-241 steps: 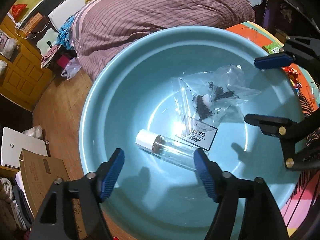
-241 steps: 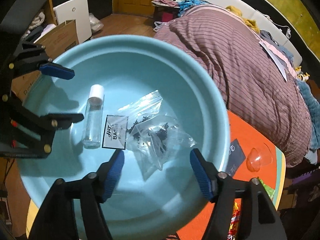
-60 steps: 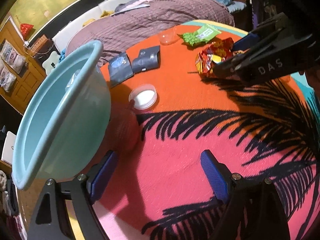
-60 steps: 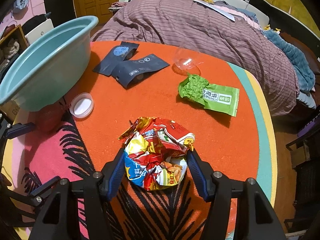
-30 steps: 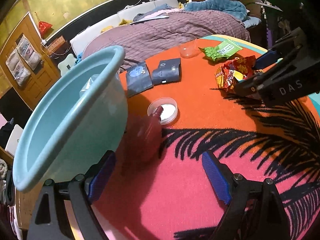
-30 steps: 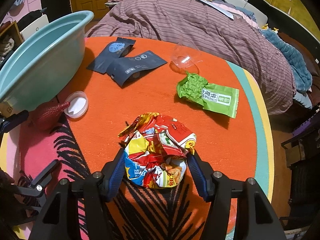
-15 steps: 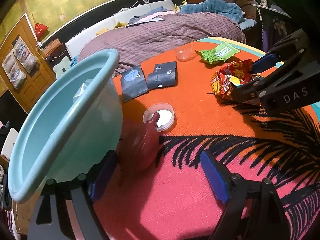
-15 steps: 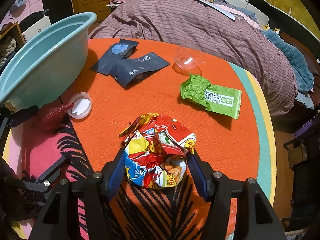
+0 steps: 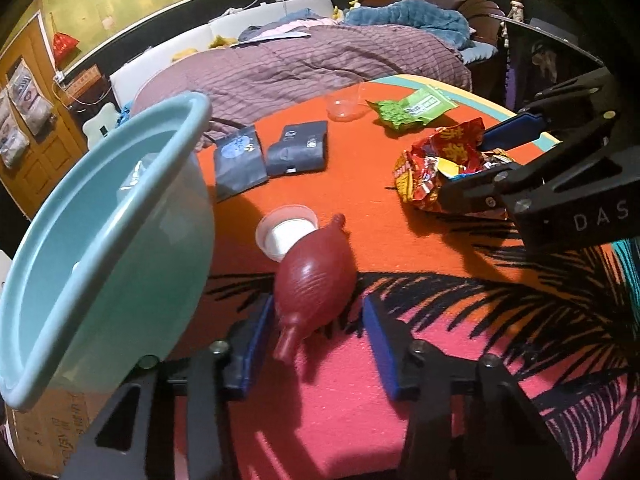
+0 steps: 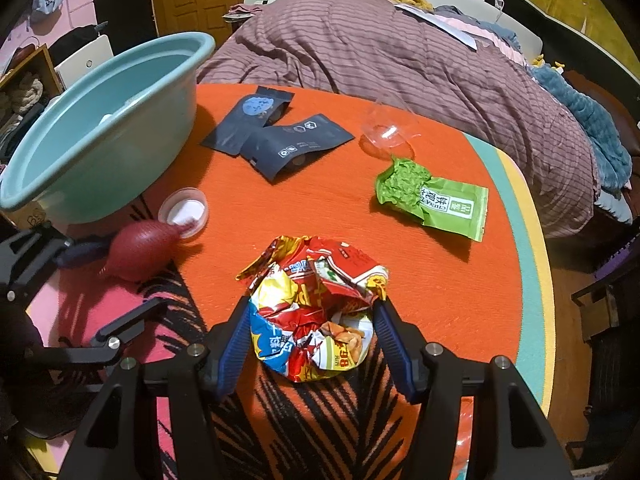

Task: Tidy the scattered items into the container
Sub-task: 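Close the left gripper on the red rubber bulb while the right tool holds the chip bag, then carry the chip bag with the right tool while the left tool carries the bulb over the basin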

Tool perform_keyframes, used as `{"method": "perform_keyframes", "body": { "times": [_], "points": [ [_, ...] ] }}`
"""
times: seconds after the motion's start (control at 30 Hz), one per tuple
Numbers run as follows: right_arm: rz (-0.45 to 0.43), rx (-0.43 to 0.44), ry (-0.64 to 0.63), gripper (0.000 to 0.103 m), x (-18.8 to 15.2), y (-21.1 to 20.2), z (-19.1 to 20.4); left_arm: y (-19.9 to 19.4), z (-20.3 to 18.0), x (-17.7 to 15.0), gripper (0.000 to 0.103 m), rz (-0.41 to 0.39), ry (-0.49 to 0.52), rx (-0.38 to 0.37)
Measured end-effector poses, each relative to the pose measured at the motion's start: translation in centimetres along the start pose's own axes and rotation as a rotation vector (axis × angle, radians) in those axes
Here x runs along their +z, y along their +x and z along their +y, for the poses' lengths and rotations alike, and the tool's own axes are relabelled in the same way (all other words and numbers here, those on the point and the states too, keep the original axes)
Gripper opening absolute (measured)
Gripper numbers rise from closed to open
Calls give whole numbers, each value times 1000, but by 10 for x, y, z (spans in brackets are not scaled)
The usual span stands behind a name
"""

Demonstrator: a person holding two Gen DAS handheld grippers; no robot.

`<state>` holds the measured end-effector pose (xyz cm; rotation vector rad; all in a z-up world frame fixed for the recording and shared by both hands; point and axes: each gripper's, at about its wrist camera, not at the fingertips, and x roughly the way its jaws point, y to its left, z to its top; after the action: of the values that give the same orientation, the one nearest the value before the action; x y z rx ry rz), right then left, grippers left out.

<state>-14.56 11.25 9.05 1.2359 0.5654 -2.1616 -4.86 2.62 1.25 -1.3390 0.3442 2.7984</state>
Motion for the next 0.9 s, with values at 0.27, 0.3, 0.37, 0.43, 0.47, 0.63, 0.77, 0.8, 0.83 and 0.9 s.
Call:
{"method": "perform_keyframes", "body": {
  "times": [0.27,0.3,0.37,0.43,0.47,0.63,0.77,0.8,0.83,0.9],
  "points": [
    [-16,4,6,64,-6,-10,0,0,-1,1,40,11,0,-26],
    [-18,5,7,64,-7,-11,0,0,-1,1,40,13,-1,-29],
    [-22,6,10,64,-10,-14,0,1,0,2,40,16,-4,-38],
    [-26,7,13,64,-13,-17,0,1,1,2,40,19,-8,-45],
    [-28,8,14,64,-14,-18,0,1,2,2,40,21,-9,-48],
    [-41,8,21,64,-21,-27,-2,-3,3,3,40,20,-12,-59],
    [-49,8,22,64,-25,-35,-2,-13,2,2,40,15,-11,-85],
    [-53,9,23,64,-26,-37,-3,-15,2,2,39,16,-11,-92],
    [-57,9,24,64,-27,-40,-3,-18,1,2,39,15,-10,-98],
    [-65,11,29,64,-29,-45,-3,-25,0,3,39,13,-1,-105]
  ]
}}
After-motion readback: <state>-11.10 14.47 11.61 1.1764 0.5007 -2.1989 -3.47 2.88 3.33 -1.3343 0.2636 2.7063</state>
